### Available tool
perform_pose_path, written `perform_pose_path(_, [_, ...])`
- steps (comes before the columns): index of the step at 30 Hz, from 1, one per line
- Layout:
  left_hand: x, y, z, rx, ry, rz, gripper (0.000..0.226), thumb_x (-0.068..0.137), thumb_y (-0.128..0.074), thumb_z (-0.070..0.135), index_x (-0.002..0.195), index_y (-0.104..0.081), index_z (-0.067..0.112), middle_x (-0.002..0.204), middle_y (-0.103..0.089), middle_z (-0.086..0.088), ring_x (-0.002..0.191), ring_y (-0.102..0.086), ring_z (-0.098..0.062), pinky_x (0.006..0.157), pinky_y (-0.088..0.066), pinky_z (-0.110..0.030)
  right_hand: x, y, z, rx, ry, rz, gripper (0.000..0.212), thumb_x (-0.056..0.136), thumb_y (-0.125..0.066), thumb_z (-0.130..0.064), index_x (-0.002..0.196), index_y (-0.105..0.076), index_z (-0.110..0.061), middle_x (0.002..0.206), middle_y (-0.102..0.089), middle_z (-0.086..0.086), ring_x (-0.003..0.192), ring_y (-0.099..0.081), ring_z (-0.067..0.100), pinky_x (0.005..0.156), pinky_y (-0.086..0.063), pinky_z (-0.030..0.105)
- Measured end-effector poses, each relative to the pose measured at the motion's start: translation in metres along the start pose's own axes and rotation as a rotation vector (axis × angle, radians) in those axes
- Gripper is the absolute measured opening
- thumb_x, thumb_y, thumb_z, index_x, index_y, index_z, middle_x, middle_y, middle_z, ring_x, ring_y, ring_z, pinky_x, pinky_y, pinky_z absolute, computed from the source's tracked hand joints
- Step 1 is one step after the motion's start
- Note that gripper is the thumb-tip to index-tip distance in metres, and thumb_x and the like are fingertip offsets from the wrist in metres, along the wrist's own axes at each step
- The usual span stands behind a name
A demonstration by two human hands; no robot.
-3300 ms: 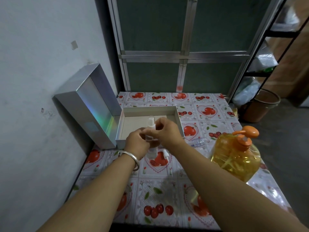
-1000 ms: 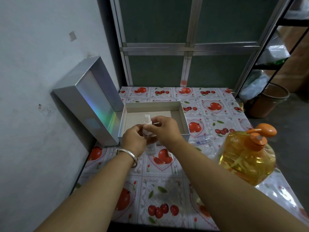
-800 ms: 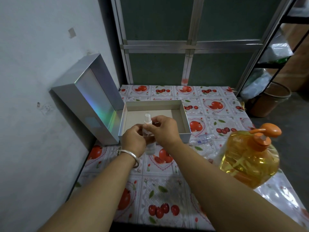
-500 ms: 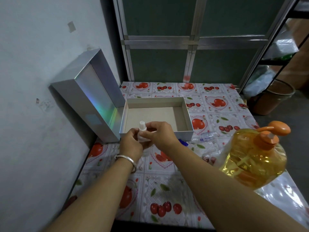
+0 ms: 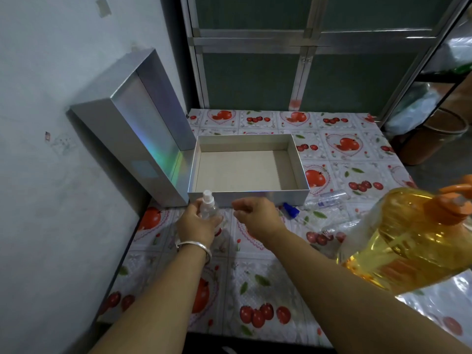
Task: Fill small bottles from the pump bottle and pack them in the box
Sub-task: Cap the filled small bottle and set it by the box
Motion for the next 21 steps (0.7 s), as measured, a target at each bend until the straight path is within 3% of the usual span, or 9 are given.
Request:
perform_pose_path(6, [0.002, -0.002, -0.001, 0.020, -0.026, 0.008, 0.049, 0.075, -0.073, 0.011, 0.121, -0.056, 0.011, 0.113, -0.064, -0.012, 0.095, -0.057, -0.023, 0.076, -0.038, -0.025, -0.001, -0.002, 0.006, 0.028, -0.048, -0.010, 0.032, 0.090, -0.057, -0.005, 0.122, -0.062, -0.006, 0.121, -0.065, 0.010, 0.111, -0.061, 0.021, 0.094, -0.044, 0.024])
perform_pose_path(10, [0.003, -0.001, -0.004, 0.031, -0.012, 0.022, 0.062, 0.076, -0.071, 0.010, 0.133, -0.047, 0.014, 0.123, -0.060, -0.013, 0.108, -0.058, -0.029, 0.086, -0.043, -0.029, -0.006, 0.007, 0.008, 0.078, -0.076, 0.014, 0.032, 0.092, -0.051, -0.002, 0.122, -0.061, -0.005, 0.118, -0.065, 0.015, 0.094, -0.057, 0.019, 0.088, -0.049, 0.034])
perform_pose_path(12, [0.000, -0.001, -0.007, 0.027, 0.017, 0.027, 0.063, 0.078, -0.068, 0.009, 0.135, -0.044, 0.011, 0.125, -0.059, -0.014, 0.111, -0.057, -0.031, 0.086, -0.043, -0.031, -0.008, 0.017, 0.009, 0.093, -0.074, 0.055, 0.030, 0.093, -0.049, -0.002, 0.120, -0.061, -0.003, 0.114, -0.066, 0.018, 0.093, -0.058, 0.022, 0.093, -0.050, 0.036])
perform_pose_path(16, [-0.019, 0.002, -0.014, 0.063, 0.048, 0.141, 0.036, 0.080, -0.065, 0.006, 0.114, -0.054, -0.002, 0.109, -0.063, -0.019, 0.101, -0.060, -0.035, 0.077, -0.043, -0.034, -0.019, 0.045, 0.016, 0.164, -0.102, 0.175, 0.027, 0.094, -0.046, -0.002, 0.115, -0.063, 0.000, 0.096, -0.065, 0.012, 0.085, -0.060, 0.023, 0.078, -0.053, 0.033])
perform_pose_path(19, [-0.037, -0.002, -0.025, 0.079, 0.077, 0.239, 0.021, 0.071, -0.063, -0.005, 0.092, -0.063, -0.007, 0.095, -0.066, -0.024, 0.090, -0.063, -0.039, 0.075, -0.052, -0.041, -0.029, 0.062, 0.019, 0.135, -0.091, 0.253, 0.026, 0.093, -0.047, -0.005, 0.113, -0.065, -0.003, 0.105, -0.068, 0.016, 0.094, -0.063, 0.029, 0.089, -0.052, 0.043])
perform_pose_path(21, [-0.050, -0.015, -0.024, 0.083, 0.083, 0.233, 0.023, 0.071, -0.064, -0.005, 0.094, -0.061, -0.007, 0.100, -0.063, -0.024, 0.092, -0.060, -0.038, 0.081, -0.052, -0.042, -0.037, 0.070, 0.020, 0.141, -0.092, 0.281, 0.027, 0.093, -0.048, -0.008, 0.113, -0.065, -0.005, 0.108, -0.068, 0.016, 0.100, -0.063, 0.031, 0.092, -0.050, 0.047])
Point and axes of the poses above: each hand's wrist, its own x-axis towards the middle knuckle, its own y-axis out of the back of the hand, z = x × y, the point moved 7 cm from there along x, towards the middle knuckle
